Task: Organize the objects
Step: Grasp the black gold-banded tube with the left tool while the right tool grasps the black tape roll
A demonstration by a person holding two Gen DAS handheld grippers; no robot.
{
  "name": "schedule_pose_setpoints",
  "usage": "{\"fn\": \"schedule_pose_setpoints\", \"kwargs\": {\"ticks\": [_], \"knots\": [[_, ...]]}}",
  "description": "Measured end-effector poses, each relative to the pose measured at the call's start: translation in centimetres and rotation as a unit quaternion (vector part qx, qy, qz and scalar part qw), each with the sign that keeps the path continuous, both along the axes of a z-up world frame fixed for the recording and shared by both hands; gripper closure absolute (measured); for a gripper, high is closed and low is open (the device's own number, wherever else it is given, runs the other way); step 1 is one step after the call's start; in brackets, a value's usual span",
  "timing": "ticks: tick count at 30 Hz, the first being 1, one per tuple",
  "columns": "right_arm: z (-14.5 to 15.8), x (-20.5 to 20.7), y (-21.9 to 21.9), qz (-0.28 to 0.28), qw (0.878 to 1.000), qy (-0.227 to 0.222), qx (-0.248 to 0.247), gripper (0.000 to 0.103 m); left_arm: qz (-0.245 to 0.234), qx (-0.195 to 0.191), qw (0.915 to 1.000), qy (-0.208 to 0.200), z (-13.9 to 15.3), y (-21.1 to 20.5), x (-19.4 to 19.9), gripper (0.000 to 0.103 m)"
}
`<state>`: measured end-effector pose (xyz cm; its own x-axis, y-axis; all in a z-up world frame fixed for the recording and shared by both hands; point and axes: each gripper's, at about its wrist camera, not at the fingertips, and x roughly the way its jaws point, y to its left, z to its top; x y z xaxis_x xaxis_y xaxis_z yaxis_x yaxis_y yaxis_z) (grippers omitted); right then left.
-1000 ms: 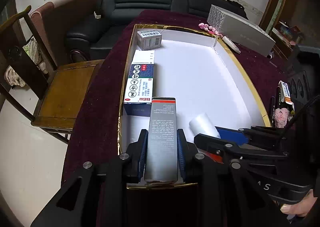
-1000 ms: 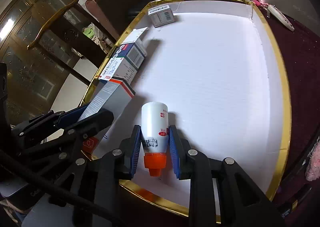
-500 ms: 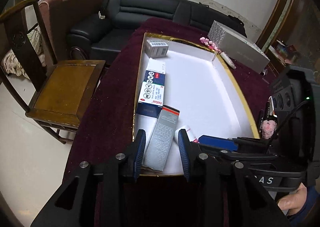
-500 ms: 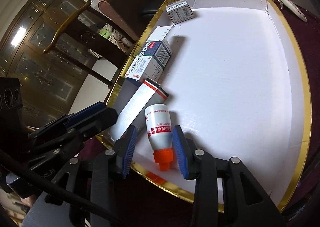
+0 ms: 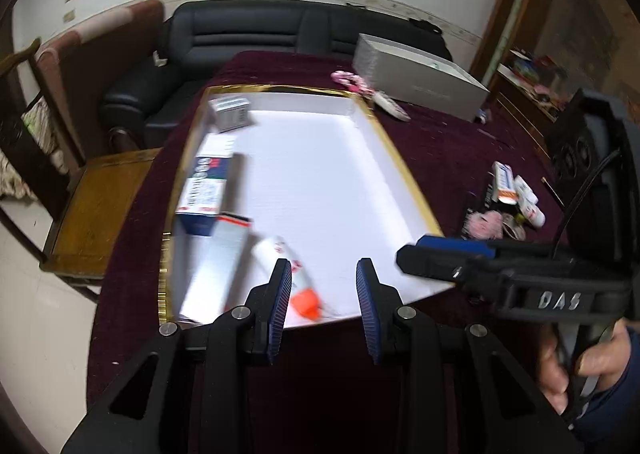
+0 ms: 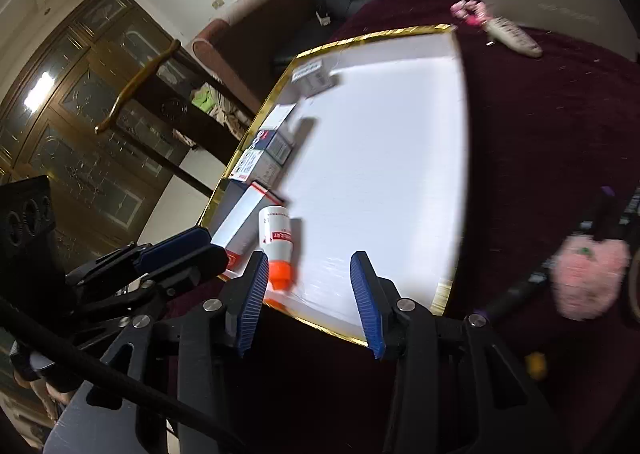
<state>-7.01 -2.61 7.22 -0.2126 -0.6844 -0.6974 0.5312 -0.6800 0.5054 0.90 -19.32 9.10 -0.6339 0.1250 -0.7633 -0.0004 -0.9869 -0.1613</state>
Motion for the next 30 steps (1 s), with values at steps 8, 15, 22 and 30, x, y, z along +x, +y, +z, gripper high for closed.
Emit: {"fn": "schedule_pose_setpoints", "kwargs": {"ticks": [8,15,22,30], "knots": [[1.6,0.2,8.0,-0.036,0.999,0.039,-0.003,0.057,-0.058,-0.020,0.9981,-0.006,-0.2,6.4,0.5,0.074],[1.8,-1.4,15.9,-0.094,0.992,0.076,-0.024,0.054,-0.183,-0.070,0.9806,-0.001,-1.1,15.2,0.9,0.074],[0.4,-3.1,20.6,-0.144,0.986,0.061,-0.061,0.053,-0.232,-0.145,0.9616,-0.025,-3.3,21.0,-0.5,0.075],[-0.8,-3.9,21.7,-0.145,0.987,0.045,-0.047,0.053,-0.198,-0.145,0.9685,-0.045,-5.4,21.3,-3.9,0.075]]}}
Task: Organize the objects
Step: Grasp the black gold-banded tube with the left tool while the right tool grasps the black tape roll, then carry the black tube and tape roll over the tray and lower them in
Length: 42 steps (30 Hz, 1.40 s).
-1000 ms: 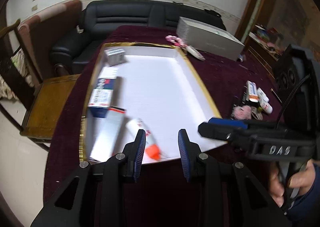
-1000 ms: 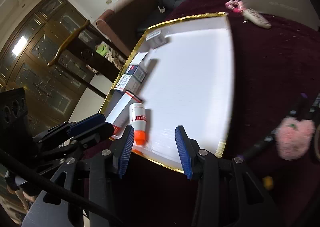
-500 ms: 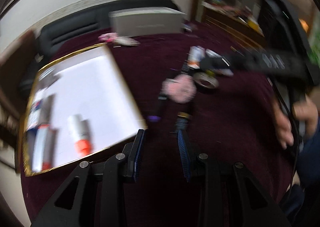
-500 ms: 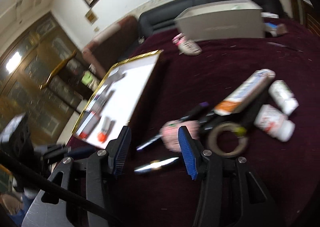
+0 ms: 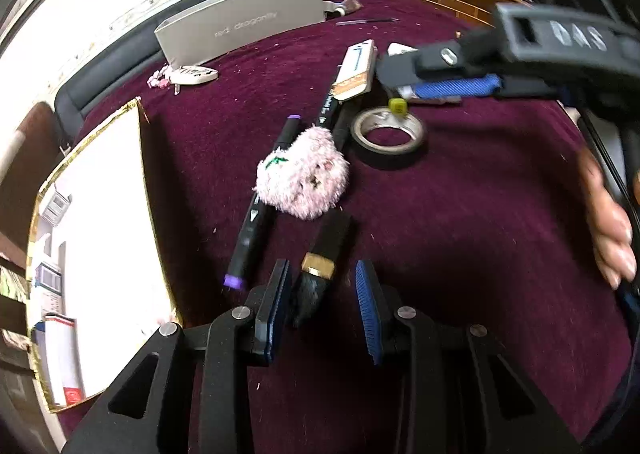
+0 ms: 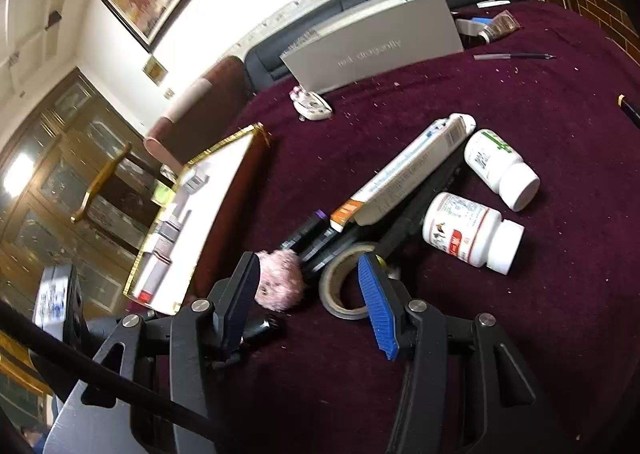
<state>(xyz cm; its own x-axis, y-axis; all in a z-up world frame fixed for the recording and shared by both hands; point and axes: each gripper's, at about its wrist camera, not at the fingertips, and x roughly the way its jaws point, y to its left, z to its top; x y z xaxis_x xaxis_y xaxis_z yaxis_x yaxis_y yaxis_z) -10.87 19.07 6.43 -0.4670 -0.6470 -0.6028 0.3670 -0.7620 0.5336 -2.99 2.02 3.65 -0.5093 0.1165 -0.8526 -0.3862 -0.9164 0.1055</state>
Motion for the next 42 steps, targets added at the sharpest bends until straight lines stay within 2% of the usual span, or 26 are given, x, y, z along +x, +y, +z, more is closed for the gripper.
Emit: {"fn": "schedule_pose_setpoints", "kwargs": {"ticks": [1,3,4,7,10,17,20,24,29,33,42], "knots": [[-0.2,-0.1,0.0,-0.002,1.000,-0.003,0.009,0.053,0.008,0.003,1.0000,-0.004,-0.3,0.1,-0.2,0.075],[-0.5,-0.1,-0.1,-0.007,0.999,-0.007,0.034,0.053,0.022,0.014,0.9996,-0.006,-0.7,0.2,-0.2,0.087],[-0.6,-0.2,-0.3,-0.009,0.999,-0.007,0.053,0.053,0.020,0.021,0.9996,-0.007,-0.8,0.3,0.1,0.089],[-1.0,-0.1,-1.1,-0.002,0.995,0.001,0.101,0.053,0.033,0.021,0.9991,0.015,-0.9,0.8,1.7,0.089],[-1.5,0.1,-2.4,0.011,0.989,0.015,0.146,0.045,0.042,0.038,0.9983,0.015,-0.9,0.4,2.0,0.089],[-3.3,-0.8,-4.4,0.013,0.974,0.030,0.225,0.043,0.045,0.052,0.9973,0.026,-0.8,0.3,2.3,0.089],[-3.5,-0.4,-5.0,0.014,0.967,0.053,0.247,0.045,0.045,0.045,0.9973,0.036,-0.9,0.3,2.1,0.089],[-3.3,-0.1,-4.4,0.008,0.969,0.048,0.240,0.045,0.050,0.044,0.9968,0.043,-0.9,0.5,2.2,0.088],[-2.7,0.3,-3.2,0.005,0.983,0.025,0.182,0.045,0.054,0.046,0.9960,0.054,-0.9,0.5,2.5,0.089],[-2.4,0.1,-2.6,0.019,0.993,0.008,0.116,0.045,0.063,0.077,0.9940,0.046,-0.7,-0.4,2.3,0.089],[-0.5,1.1,-2.8,0.031,0.997,0.034,0.063,0.045,0.063,0.137,0.9872,0.052,1.6,-1.6,3.2,0.089]]}}
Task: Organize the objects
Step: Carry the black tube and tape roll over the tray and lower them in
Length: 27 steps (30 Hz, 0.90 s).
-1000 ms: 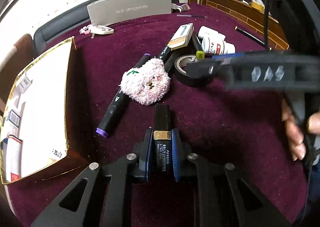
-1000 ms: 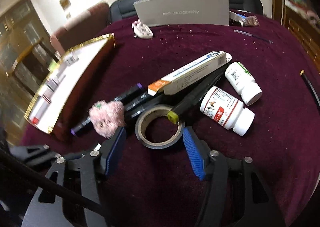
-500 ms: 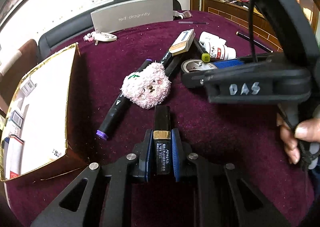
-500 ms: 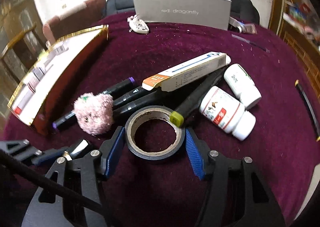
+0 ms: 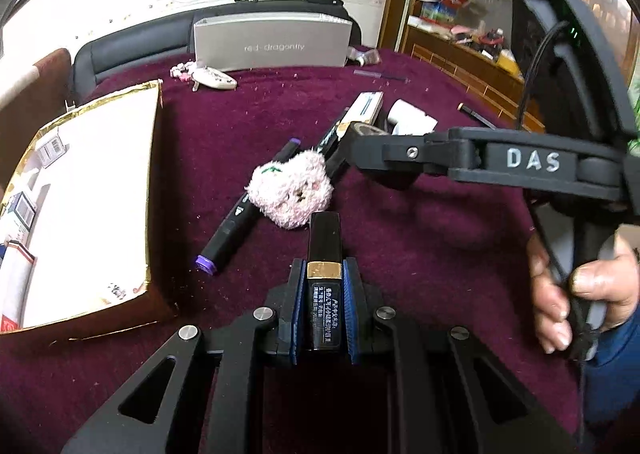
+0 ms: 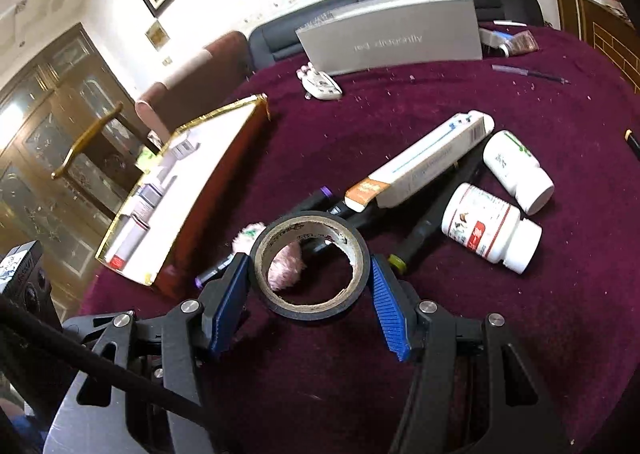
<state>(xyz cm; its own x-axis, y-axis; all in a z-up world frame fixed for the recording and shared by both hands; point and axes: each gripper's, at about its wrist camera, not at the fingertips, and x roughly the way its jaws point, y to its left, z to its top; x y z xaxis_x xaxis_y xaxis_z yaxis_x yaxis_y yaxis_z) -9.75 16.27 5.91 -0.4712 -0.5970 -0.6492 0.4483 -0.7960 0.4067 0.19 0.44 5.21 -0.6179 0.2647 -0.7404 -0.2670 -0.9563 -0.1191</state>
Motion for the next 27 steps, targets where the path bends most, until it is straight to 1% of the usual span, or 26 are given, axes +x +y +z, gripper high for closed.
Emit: {"fn": "schedule_pose_setpoints", "kwargs": {"ticks": [5,10,14,16,20,22,27], "knots": [[0.4,0.3,-0.1,0.006,1.000,0.010,-0.014,0.044,0.013,0.006,0.9998,0.015,1.4,-0.8,1.1,0.089],[1.1,1.0,-0.6,0.012,0.999,0.033,-0.018,0.044,0.029,0.010,0.9991,0.030,2.6,-2.5,1.7,0.089],[1.7,1.7,-1.4,0.017,0.999,0.039,-0.018,0.044,0.057,0.018,0.9971,0.046,3.9,-5.4,1.8,0.089],[2.1,2.1,-2.1,0.023,0.999,0.045,-0.015,0.044,0.079,0.027,0.9949,0.056,4.7,-7.6,1.9,0.089],[2.9,2.8,-4.2,0.048,0.998,0.038,-0.022,0.044,0.116,0.030,0.9905,0.068,5.4,-11.1,1.9,0.089],[3.5,3.2,-5.8,0.064,0.997,0.039,-0.017,0.044,0.133,0.032,0.9881,0.070,5.4,-13.1,1.6,0.089],[4.6,3.9,-10.5,0.107,0.993,0.047,0.000,0.044,0.175,0.035,0.9825,0.054,4.0,-16.9,0.2,0.089]]}}
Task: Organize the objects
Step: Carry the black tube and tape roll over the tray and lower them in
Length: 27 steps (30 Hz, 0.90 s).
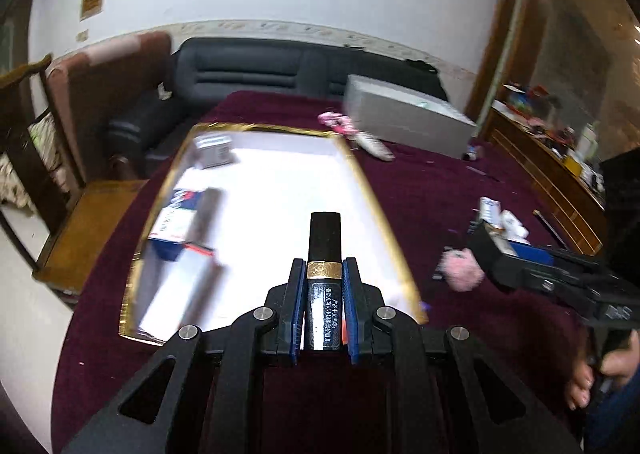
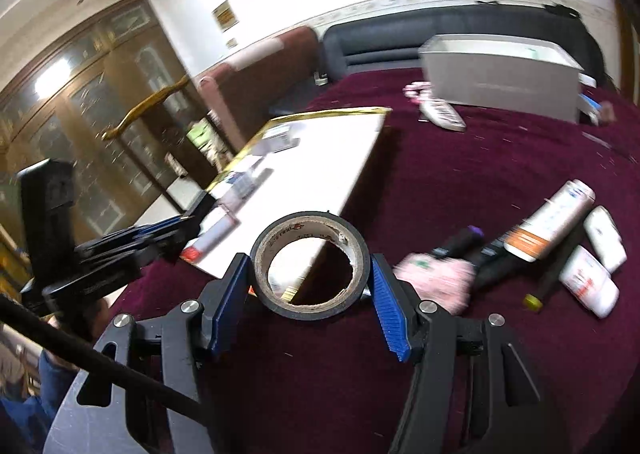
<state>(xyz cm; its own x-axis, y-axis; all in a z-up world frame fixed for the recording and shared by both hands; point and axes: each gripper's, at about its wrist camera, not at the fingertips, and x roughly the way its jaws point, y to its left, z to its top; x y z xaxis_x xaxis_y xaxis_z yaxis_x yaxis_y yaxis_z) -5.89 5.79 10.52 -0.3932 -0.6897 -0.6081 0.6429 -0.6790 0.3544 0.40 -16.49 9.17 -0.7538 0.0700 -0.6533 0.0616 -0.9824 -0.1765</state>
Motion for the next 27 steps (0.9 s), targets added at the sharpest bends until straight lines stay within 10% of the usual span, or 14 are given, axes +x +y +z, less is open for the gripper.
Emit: {"fn": "schedule_pose_setpoints", "kwargs": {"ticks": [27], "knots": [[-5.4,-2.3,-14.1,0.087,0.988,-0.012,0.127,0.044,0.030,-0.013,0.9959,-0.085,-4.2,-5.5,-2.2,0.089]]}}
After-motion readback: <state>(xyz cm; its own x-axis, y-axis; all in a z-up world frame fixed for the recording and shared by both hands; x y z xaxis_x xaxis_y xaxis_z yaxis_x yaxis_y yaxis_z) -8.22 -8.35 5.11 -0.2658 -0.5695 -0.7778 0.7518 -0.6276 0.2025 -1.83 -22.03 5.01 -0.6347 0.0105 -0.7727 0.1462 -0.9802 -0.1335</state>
